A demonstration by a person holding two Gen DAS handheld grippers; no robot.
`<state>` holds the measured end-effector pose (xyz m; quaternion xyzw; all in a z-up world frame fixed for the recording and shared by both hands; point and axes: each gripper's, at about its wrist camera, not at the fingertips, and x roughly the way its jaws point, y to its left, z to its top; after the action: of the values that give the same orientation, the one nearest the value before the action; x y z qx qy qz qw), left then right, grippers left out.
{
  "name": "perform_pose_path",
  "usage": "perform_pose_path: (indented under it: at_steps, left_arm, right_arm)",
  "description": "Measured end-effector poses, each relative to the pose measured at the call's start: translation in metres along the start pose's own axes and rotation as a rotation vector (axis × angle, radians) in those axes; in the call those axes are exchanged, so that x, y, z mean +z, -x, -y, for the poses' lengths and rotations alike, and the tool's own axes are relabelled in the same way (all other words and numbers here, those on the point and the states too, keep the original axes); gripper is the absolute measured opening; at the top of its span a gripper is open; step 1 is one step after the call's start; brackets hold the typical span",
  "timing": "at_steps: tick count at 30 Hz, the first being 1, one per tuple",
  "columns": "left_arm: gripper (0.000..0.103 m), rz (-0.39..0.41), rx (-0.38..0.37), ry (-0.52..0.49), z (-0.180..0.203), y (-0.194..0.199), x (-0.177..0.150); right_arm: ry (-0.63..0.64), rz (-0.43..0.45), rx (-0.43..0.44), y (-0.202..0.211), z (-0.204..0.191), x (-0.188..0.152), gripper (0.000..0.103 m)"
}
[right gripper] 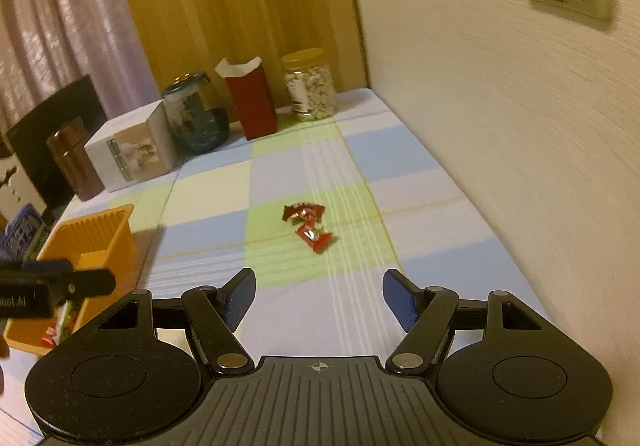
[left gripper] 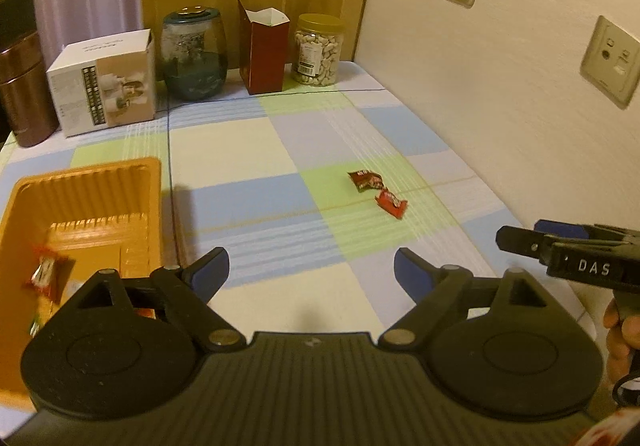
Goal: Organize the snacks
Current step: 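Grasp one small dark-red candy with the right gripper, then grasp the other small dark-red candy with the left gripper while the right gripper holds its candy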
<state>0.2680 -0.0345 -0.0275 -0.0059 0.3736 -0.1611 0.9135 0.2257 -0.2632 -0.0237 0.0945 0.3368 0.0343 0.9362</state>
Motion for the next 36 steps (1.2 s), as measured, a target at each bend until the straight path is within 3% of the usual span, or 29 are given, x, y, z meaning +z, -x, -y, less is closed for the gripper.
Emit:
perform_pose_path:
  at_steps: [17,21,29,31,36]
  left_arm:
    - [0.091,-0.013,-0.044,-0.192,-0.001,-0.095,0.043]
    - [0.091,-0.049,-0.044,-0.249,0.000,-0.116,0.046]
    - [0.091,-0.094,-0.040,-0.351,0.007,-0.145,0.046]
    - [0.091,-0.105,-0.045,-0.361,0.008,-0.151,0.047]
    - [0.091,-0.115,-0.055,-0.390,0.015,-0.164,0.049]
  right_arm:
    - [0.229,-0.027,0.103,-0.126,0.008,0.020,0.070]
    - [0.294,-0.041,0.102,-0.151,0.004,0.019,0.054]
    - [0.416,-0.084,0.089,-0.187,0.000,0.014,0.034]
    - [0.438,-0.092,0.084,-0.192,-0.001,0.012,0.020]
    - [0.361,-0.079,0.071,-0.186,0.006,0.014,0.019]
